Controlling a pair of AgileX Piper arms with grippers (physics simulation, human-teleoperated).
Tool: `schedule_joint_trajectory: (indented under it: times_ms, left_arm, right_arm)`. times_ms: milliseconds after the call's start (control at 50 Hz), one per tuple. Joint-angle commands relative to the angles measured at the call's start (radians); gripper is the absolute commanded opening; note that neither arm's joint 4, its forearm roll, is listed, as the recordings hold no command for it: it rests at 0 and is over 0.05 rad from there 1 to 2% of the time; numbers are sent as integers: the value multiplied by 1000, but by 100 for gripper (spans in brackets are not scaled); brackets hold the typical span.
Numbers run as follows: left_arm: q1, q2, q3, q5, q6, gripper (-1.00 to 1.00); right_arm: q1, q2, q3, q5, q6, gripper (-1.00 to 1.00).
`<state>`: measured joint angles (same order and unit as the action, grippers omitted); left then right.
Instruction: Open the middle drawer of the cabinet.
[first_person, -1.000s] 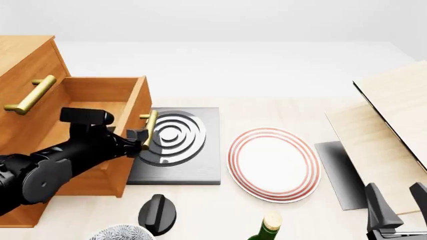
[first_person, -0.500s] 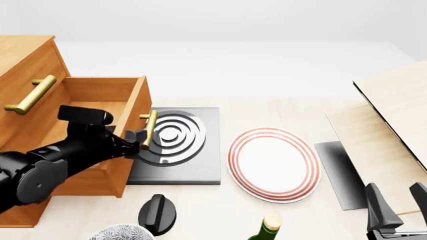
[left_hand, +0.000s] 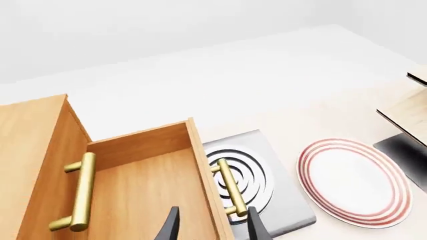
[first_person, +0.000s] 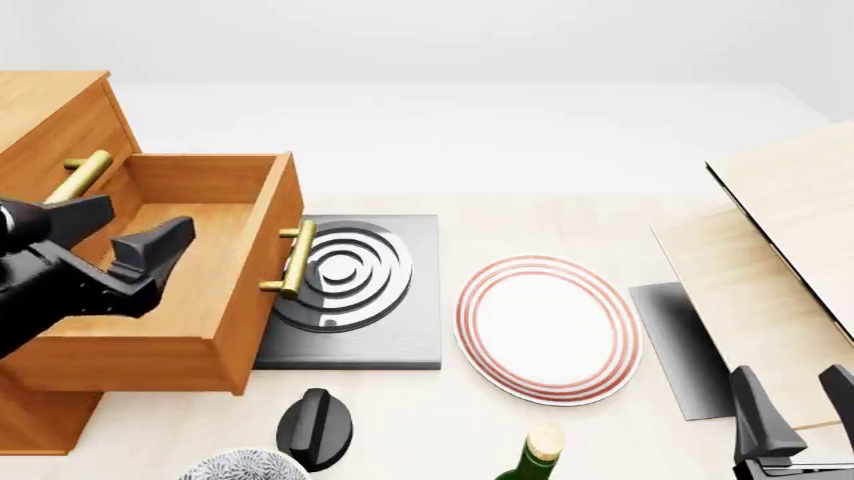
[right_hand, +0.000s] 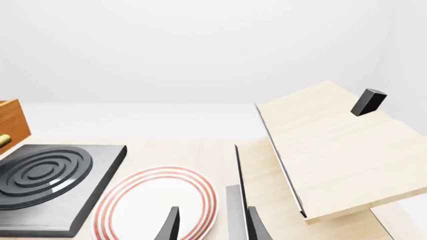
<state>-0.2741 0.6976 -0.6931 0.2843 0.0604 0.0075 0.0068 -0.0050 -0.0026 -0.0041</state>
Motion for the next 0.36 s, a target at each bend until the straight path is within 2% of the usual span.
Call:
schedule_joint_trajectory:
  times_ms: [20, 100, 200, 280, 300, 320, 340, 360]
  left_arm:
    - [-4, -264, -27, 170, 29, 100]
    - [-17, -399, 3, 234, 69, 100]
    - [-2, -587, 8, 337, 87, 100]
    - [7, -668, 5, 390, 85, 100]
    - [12, -684, -5, 400, 85, 100]
    - [22, -697, -69, 433, 79, 100]
    - [22, -697, -70, 434, 79, 100]
    - [33, -698, -140, 446, 96, 100]
  right_arm:
    - [0, 0, 0, 0, 0, 100]
    - [0, 0, 0, 0, 0, 100]
    - [0, 0, 0, 0, 0, 100]
    - [0, 0, 0, 0, 0, 100]
    - [0, 0, 0, 0, 0, 100]
    - [0, 0, 0, 0, 0, 100]
    - [0, 0, 0, 0, 0, 100]
    - [0, 0, 0, 0, 0, 100]
